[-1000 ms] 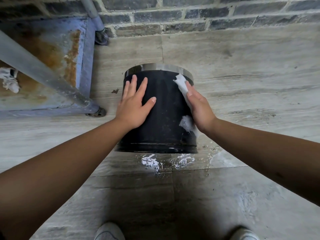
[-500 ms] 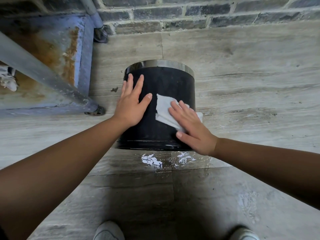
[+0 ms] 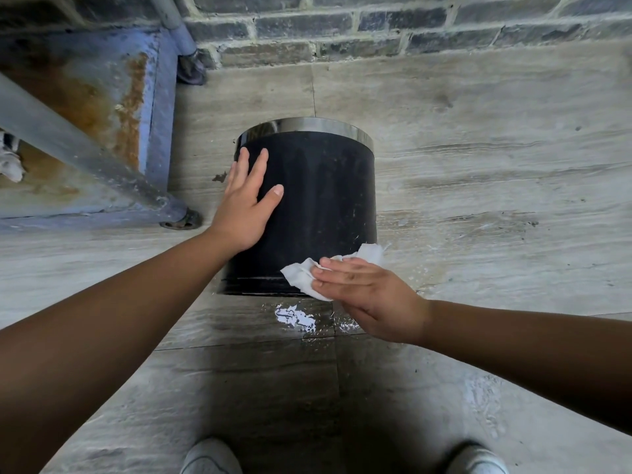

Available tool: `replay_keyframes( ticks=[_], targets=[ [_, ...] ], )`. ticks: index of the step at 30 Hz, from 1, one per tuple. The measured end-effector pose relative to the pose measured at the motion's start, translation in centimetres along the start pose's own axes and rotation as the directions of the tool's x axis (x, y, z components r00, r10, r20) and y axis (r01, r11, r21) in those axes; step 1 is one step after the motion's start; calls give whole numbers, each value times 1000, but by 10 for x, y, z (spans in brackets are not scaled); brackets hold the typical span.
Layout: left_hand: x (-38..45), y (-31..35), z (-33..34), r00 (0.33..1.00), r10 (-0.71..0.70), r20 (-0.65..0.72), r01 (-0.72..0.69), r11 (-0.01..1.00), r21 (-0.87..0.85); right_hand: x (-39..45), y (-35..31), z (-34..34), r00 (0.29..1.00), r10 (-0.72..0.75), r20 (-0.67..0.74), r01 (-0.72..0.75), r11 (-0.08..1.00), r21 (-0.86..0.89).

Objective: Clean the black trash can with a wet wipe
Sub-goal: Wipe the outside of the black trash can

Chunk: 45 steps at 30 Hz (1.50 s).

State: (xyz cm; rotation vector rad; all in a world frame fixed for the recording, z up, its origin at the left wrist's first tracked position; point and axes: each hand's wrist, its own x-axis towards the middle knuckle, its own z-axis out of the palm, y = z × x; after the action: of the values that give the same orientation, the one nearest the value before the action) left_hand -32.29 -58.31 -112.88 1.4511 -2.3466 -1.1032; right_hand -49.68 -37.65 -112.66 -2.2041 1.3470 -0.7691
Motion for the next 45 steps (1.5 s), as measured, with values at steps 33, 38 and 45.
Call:
replay_keyframes(
  ticks=[33,38,45],
  targets=[
    [1,-20,-8,1000,2,27,1,995,-97,-49,67,-48,360,910,208,-692,110,714],
    [2,-31,-13,999,16,43,-10,990,-141,-23,69,-47,364,871,331,-439,-153,885],
    [-2,-33,-13,991,-118,-56,114,991,-70,15,80,-28,227,898,377,-438,-252,863]
  ],
)
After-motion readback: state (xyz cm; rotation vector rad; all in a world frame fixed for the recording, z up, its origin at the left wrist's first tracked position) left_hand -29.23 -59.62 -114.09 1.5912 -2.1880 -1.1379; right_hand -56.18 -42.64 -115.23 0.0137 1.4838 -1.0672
